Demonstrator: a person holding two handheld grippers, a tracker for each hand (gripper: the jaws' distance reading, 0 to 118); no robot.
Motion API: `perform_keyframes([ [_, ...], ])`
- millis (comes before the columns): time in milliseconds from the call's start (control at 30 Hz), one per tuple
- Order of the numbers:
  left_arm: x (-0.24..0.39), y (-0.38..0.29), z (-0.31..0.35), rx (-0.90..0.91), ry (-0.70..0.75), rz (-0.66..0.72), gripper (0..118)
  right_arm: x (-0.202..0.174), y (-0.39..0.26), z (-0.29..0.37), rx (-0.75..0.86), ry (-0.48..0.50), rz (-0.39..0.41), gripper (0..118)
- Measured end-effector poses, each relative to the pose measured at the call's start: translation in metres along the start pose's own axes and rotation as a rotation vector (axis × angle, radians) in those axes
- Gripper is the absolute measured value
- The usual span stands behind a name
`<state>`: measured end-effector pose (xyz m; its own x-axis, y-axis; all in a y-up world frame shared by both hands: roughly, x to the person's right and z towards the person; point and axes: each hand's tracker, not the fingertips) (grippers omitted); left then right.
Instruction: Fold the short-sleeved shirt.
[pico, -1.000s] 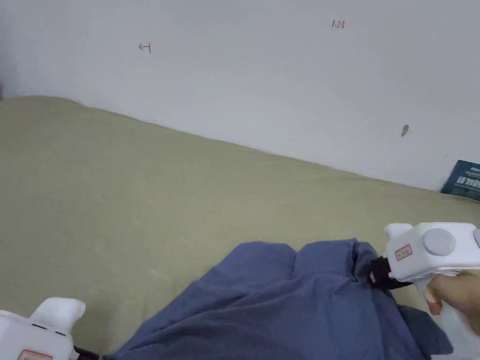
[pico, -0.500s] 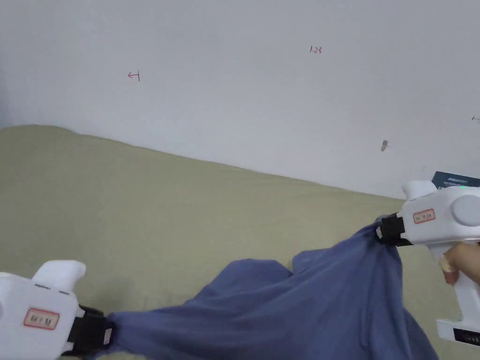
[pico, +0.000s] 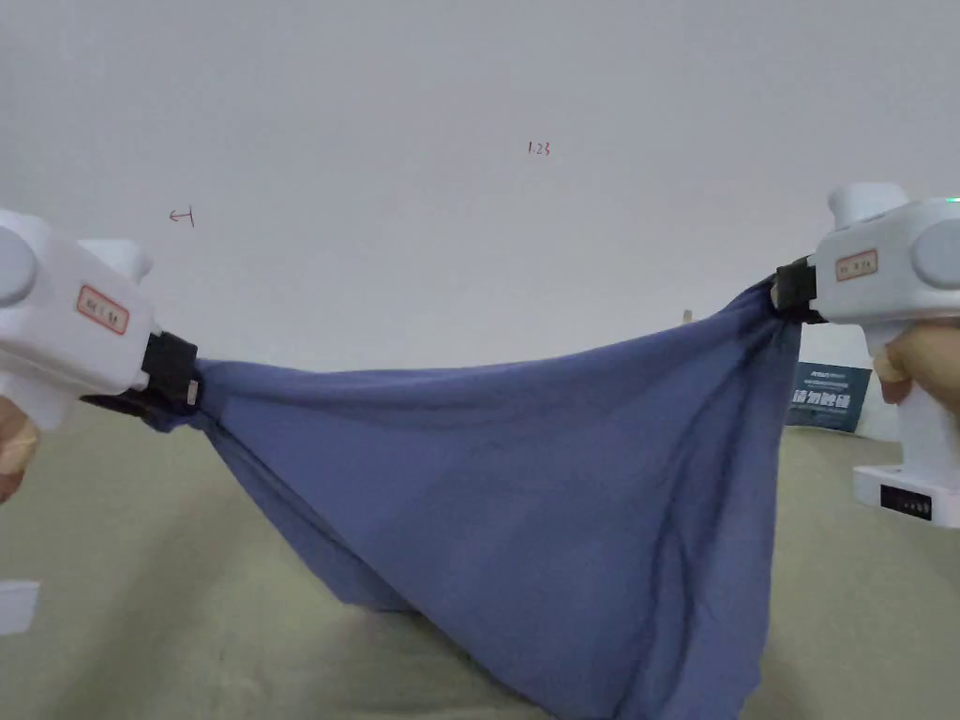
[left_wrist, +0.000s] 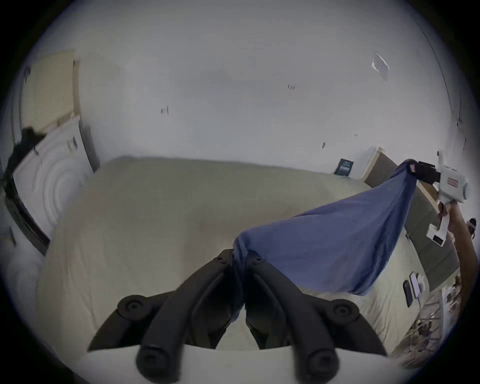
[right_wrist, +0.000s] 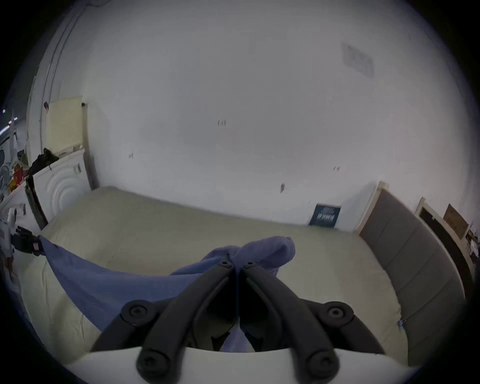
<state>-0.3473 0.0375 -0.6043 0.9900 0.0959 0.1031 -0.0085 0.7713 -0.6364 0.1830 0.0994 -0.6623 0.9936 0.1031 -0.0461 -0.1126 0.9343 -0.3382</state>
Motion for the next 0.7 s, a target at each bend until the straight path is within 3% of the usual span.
perform_keyframes([
  [367,0.025,0.102,0.010,0.187,0.114,-0.013,9,0.011,0.082,0.013,0.199,-0.092,0.051,1],
  [700,0.032,0.133,0.037,0.346,0.194,-0.041,9,0.010,0.111,0.029,0.313,-0.104,0.034,1],
])
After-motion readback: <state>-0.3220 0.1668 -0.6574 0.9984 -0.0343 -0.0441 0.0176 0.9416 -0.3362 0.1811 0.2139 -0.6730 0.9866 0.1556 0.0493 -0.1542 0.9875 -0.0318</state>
